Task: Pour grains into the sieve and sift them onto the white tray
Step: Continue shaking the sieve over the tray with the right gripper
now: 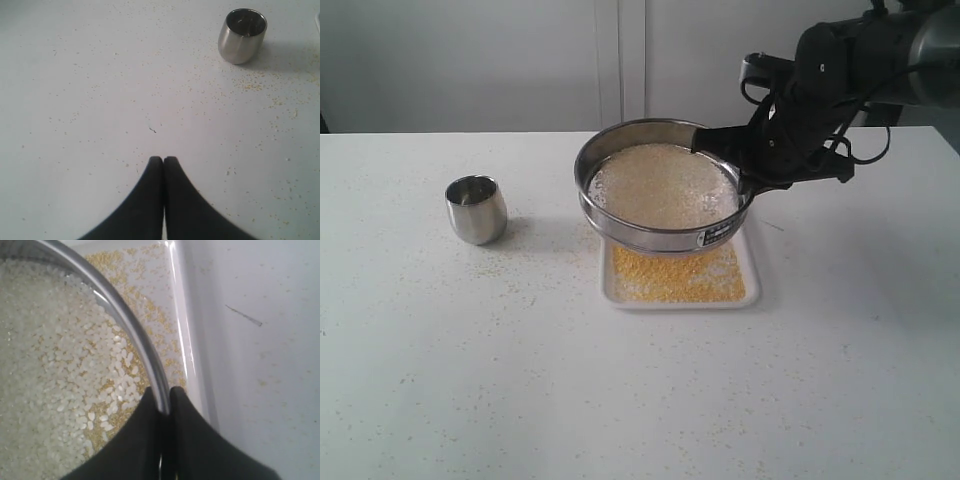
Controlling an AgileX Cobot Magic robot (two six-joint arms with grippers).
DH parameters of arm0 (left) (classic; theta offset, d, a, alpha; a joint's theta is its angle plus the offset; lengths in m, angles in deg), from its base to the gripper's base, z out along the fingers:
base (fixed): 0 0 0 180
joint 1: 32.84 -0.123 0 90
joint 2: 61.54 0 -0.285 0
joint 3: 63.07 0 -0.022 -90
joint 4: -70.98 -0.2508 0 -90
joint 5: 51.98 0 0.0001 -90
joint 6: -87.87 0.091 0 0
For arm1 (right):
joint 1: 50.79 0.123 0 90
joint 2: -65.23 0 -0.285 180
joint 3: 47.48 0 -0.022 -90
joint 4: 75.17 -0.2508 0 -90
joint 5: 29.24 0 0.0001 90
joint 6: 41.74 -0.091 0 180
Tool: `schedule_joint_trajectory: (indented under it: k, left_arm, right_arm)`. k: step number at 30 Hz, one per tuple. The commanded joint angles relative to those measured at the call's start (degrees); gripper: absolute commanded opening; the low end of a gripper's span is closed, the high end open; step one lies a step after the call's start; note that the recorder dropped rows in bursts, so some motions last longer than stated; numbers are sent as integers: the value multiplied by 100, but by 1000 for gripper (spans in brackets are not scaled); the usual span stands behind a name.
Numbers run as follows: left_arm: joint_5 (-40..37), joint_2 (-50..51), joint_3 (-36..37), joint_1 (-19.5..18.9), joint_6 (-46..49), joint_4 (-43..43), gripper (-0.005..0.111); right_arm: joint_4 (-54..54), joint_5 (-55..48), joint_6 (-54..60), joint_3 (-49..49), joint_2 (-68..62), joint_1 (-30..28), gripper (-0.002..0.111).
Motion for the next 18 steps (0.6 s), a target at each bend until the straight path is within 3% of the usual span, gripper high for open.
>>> schedule_joint_trajectory:
  k: [1, 18]
  left_arm:
    - [-32, -34, 19, -1, 17, 18, 0]
    - [-32, -34, 19, -1, 17, 18, 0]
  right_arm:
    - [-80, 12, -75, -17, 131, -9, 0]
    - [-80, -616, -75, -17, 459, -9, 0]
